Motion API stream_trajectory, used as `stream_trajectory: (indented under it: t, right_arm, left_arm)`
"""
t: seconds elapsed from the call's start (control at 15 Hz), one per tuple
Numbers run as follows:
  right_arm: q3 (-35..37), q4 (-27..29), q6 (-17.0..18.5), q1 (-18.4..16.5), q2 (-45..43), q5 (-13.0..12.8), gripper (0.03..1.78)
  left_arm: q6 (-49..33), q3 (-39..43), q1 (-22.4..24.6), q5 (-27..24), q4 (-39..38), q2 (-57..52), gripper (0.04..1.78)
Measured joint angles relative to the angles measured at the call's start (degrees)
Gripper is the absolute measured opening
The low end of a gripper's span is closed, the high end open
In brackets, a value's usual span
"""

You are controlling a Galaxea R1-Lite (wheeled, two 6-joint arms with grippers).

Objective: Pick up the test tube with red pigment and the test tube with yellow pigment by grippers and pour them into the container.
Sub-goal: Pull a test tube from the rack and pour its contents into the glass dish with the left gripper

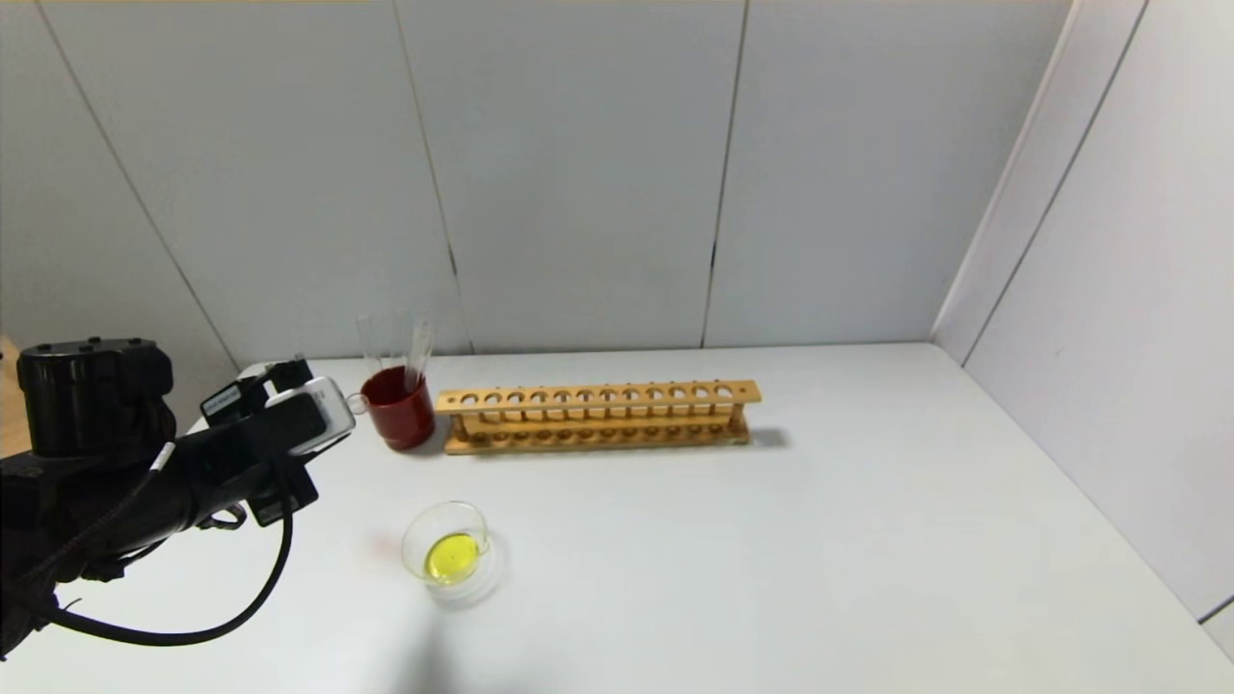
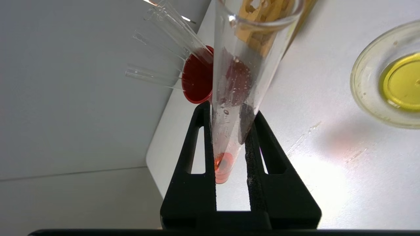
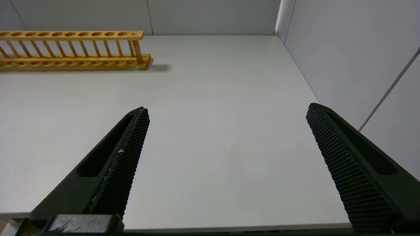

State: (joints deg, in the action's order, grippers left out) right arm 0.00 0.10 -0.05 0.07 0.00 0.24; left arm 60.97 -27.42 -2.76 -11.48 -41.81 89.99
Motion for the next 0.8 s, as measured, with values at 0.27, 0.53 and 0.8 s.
stream_trajectory:
  t: [0.27, 0.53, 0.8]
  right_arm:
    - [0.0, 0.0, 0.0, 0.0, 0.0, 0.0, 1.75]
    - [0.0, 0.0, 0.0, 0.0, 0.0, 0.0, 1.75]
    - [0.0, 0.0, 0.0, 0.0, 0.0, 0.0, 1.75]
  left_arm:
    - [8.9, 0.5, 0.7, 0.0, 0.0, 2.2, 0.31]
    - [16.6, 0.4, 0.7, 0.2, -0.1, 4.9, 0.31]
    - [23.5, 0.0, 0.8, 0.4, -1.9, 7.4, 0.31]
